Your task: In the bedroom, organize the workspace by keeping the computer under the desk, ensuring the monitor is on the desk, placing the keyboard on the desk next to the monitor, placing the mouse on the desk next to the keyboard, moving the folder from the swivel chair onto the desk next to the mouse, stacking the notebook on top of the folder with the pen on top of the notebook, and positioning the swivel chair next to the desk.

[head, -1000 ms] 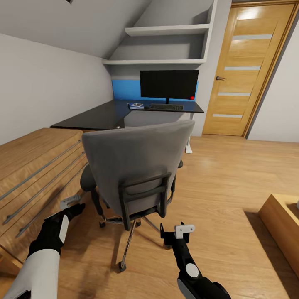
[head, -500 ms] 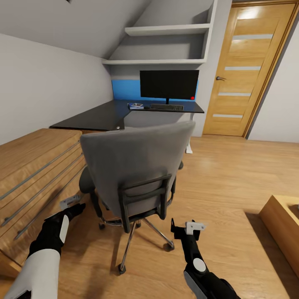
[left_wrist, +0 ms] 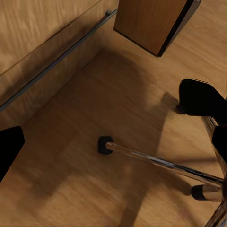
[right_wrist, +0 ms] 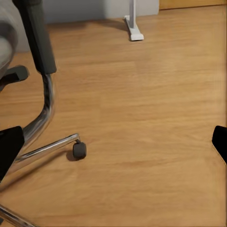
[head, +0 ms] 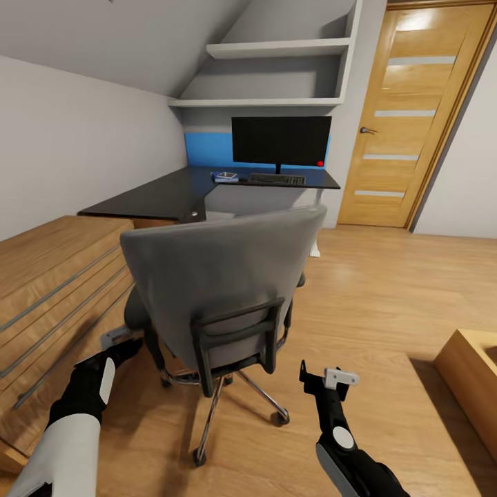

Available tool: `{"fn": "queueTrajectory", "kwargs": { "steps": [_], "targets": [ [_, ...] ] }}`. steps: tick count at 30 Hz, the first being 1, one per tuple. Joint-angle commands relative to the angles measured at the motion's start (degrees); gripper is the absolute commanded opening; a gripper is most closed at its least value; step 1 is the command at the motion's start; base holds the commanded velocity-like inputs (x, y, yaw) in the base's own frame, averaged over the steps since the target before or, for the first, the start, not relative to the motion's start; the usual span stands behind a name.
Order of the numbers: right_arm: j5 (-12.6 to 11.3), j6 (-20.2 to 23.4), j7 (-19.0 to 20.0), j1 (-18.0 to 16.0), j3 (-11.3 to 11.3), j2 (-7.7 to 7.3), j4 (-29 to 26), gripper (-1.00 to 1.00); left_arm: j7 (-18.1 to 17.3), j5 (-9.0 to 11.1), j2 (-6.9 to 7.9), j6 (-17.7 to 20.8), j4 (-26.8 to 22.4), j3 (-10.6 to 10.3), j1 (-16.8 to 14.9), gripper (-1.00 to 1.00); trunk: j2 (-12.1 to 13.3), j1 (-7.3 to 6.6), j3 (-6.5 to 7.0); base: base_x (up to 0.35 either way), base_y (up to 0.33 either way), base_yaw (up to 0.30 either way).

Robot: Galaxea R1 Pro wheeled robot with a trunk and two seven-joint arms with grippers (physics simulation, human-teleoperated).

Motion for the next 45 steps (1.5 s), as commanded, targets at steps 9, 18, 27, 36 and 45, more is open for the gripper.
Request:
{"fn": "queueTrajectory", "kwargs": {
  "steps": [9, 18, 27, 36, 45],
  "targets": [
    [-0.43, -0.49, -0.01, -0.07, -0.20, -0.03, 0.16, 1.00, -0.42, -0.58, -0.04, 0.26, -0.07, 0.18, -0.03, 1.00, -0.02, 0.01, -0.05, 0.099, 0.000, 0.000],
    [-0.41, -0.53, -0.04, -0.06, 0.40, 0.41, -0.03, 1.00, -0.40, -0.58, -0.12, 0.25, -0.07, 0.13, -0.05, 1.00, -0.02, 0.01, -0.05, 0.002, 0.000, 0.000],
    [-0.44, -0.53, -0.17, -0.07, 0.33, 1.85, -0.01, 1.00, -0.41, -0.55, -0.21, 0.26, -0.07, 0.13, -0.04, 1.00, -0.02, 0.01, 0.27, 0.000, 0.000, -0.105],
    [-0.39, -0.53, -0.17, -0.06, 0.32, 1.94, 0.07, 1.00, -0.44, -0.50, -0.29, 0.25, -0.07, 0.13, -0.05, 1.00, -0.02, 0.01, 0.32, 0.088, 0.000, -0.016],
    [-0.39, -0.55, -0.12, -0.07, 0.32, 1.94, 0.07, 1.00, -0.44, -0.50, -0.31, 0.19, -0.07, 0.13, -0.05, 1.00, -0.02, 0.01, 0.32, 0.269, -0.016, -0.001]
  ]
}}
